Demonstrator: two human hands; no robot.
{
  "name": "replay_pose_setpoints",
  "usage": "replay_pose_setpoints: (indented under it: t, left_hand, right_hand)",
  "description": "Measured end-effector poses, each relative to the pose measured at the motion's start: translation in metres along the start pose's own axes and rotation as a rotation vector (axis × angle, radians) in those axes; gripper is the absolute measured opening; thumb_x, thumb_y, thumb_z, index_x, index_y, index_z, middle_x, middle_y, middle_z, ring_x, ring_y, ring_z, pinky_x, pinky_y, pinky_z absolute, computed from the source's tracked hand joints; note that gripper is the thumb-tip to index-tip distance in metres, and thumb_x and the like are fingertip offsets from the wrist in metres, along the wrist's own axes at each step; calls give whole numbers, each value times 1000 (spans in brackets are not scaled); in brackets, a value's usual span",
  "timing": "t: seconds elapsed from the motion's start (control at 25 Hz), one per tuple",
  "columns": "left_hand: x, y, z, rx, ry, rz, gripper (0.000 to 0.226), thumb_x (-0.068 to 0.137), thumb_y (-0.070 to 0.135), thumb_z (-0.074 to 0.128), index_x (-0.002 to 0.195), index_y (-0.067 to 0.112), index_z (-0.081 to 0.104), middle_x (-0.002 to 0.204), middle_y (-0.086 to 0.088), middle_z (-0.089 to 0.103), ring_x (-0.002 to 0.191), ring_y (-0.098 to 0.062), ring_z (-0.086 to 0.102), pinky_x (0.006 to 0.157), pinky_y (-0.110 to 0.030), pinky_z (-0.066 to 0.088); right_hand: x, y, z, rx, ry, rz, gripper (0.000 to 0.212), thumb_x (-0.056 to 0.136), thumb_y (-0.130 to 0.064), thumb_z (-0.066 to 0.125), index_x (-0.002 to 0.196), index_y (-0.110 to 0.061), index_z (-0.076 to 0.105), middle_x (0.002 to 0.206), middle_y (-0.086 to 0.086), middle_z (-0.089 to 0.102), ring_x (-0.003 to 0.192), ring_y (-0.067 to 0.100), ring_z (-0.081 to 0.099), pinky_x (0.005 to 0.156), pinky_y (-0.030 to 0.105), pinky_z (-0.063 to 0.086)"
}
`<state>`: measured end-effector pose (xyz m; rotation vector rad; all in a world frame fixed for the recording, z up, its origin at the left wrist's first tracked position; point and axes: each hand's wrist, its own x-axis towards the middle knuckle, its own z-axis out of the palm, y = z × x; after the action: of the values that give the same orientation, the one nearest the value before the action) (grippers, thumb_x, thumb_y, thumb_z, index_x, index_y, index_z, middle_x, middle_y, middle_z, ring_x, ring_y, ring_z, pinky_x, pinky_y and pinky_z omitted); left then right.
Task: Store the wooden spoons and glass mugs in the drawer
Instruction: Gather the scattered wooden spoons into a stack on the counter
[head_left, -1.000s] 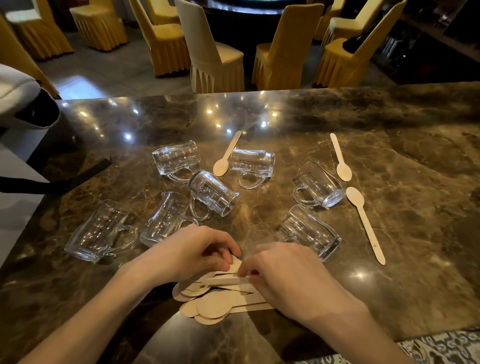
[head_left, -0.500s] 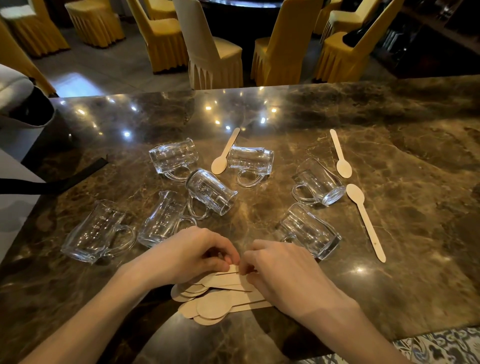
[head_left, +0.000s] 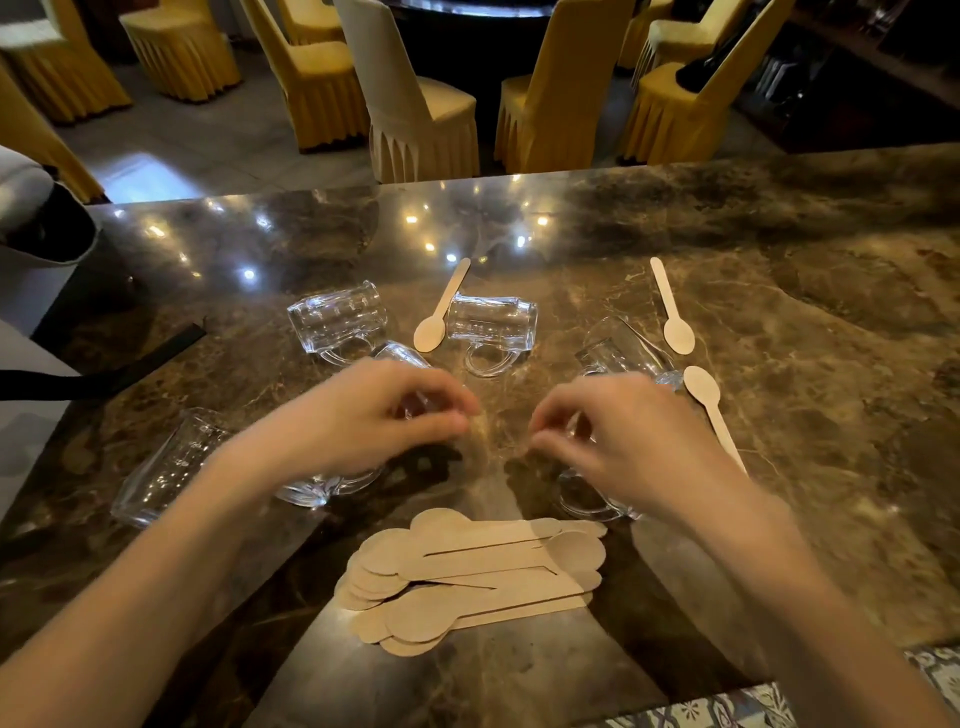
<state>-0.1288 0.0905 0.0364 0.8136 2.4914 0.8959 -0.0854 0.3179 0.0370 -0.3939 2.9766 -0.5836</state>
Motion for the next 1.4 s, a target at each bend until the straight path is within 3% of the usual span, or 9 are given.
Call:
replay_pose_setpoints:
  t: [0.2, 0.28, 0.4, 0.48, 0.8, 0.96, 1.16, 1.28, 1.4]
  left_hand:
    - [40, -1, -33, -10, 237, -43, 22, 85, 40, 59, 103, 31, 66, 92, 13, 68, 79, -1, 63, 73, -18, 52]
    - [60, -7, -41, 70, 326, -72, 22, 87, 36, 59, 105, 27, 67, 94, 8, 68, 80, 0, 61, 75, -19, 49]
    - [88, -17, -49, 167, 411, -155, 23, 89, 34, 59, 107, 21, 67, 98, 1, 68, 83, -12, 60, 81, -30, 49]
    - [103, -24, -52, 204, 401, -200, 25, 90, 32, 59, 109, 18, 66, 103, -4, 68, 89, -16, 60, 84, -34, 49]
    - [133, -53, -50, 220, 297, -353, 28, 85, 35, 65, 106, 17, 67, 109, -6, 68, 98, -22, 62, 89, -41, 51]
    - [141, -62, -42, 279, 265, -400, 25, 83, 39, 66, 100, 22, 69, 106, -3, 69, 97, -21, 61, 85, -38, 51]
    - [147, -64, -40, 308, 238, -440, 32, 82, 43, 66, 103, 19, 70, 106, -6, 68, 98, -24, 61, 82, -39, 51]
    - [148, -64, -39, 323, 238, -443, 29, 82, 40, 67, 101, 18, 71, 104, -7, 69, 96, -24, 61, 75, -36, 50]
    - [149, -63, -38, 297, 248, -460, 26, 80, 37, 70, 98, 18, 71, 104, -7, 68, 97, -25, 60, 81, -39, 51]
  right_hand:
    - [30, 36, -23, 95, 146, 110, 5, 81, -36, 69, 86, -34, 69, 71, -24, 57, 74, -2, 58, 74, 29, 54]
    - [43, 52, -30, 83, 207, 138, 8, 81, -35, 70, 87, -31, 71, 71, -19, 60, 71, -2, 58, 72, 26, 52]
    - [63, 77, -35, 62, 280, 177, 9, 81, -34, 70, 88, -27, 72, 80, -10, 65, 74, 5, 58, 65, 20, 45]
    - [75, 93, -33, 68, 308, 215, 12, 83, -31, 70, 92, -23, 72, 85, -7, 65, 79, 7, 59, 63, 15, 41]
    - [106, 139, -22, 125, 312, 389, 11, 83, -29, 70, 89, -20, 71, 88, 0, 66, 80, 13, 60, 66, 25, 47]
    - [110, 153, -16, 133, 337, 498, 15, 81, -32, 71, 91, -21, 72, 101, 6, 70, 94, 20, 63, 78, 36, 55]
    - [111, 161, -8, 64, 309, 664, 33, 78, -38, 74, 103, -17, 70, 107, 8, 69, 99, 24, 62, 68, 32, 48]
    - [112, 162, -4, 46, 297, 737, 32, 76, -37, 75, 100, -18, 70, 105, 9, 68, 93, 23, 62, 60, 31, 45]
    - [115, 163, -6, 112, 299, 794, 28, 76, -32, 76, 98, -15, 70, 107, 11, 67, 92, 25, 61, 66, 35, 50]
